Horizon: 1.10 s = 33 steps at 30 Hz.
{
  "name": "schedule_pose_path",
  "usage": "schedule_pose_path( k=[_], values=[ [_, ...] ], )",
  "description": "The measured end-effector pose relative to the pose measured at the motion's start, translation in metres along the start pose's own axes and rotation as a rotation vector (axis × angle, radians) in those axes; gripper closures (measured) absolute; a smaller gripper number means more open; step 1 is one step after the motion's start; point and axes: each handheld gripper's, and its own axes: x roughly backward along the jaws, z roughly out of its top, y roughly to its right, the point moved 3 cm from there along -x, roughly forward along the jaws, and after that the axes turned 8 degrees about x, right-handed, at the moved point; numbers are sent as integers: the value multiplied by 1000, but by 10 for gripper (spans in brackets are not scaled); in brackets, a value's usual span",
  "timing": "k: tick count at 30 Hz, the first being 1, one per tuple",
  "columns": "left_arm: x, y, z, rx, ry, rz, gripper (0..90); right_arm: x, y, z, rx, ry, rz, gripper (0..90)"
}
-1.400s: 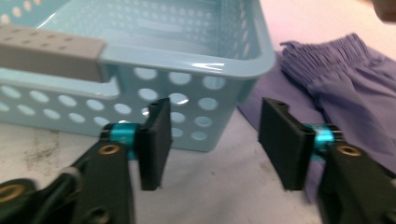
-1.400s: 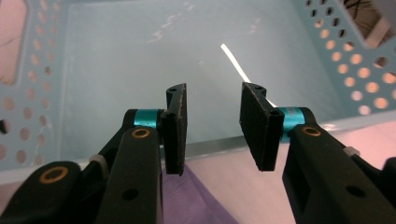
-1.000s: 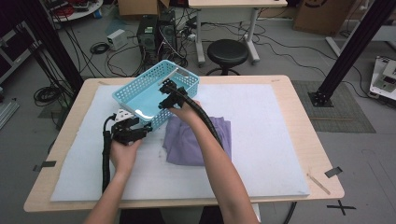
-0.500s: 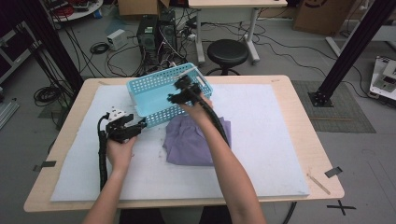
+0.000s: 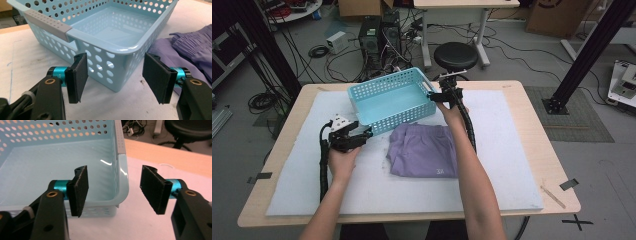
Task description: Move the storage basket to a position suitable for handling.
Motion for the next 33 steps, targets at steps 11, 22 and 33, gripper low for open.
schedule_pose_path(
  k=[11, 22, 33],
  values=[
    [-6, -1, -2, -26, 5, 9, 460, -8, -1, -5, 20, -39, 23, 647],
    [-21, -4, 13, -18, -15, 35, 455, 4, 1, -14, 41, -30, -4, 690],
    [-45, 10, 18, -19, 21, -24, 462, 30, 25, -37, 20, -2, -36, 688]
  ],
)
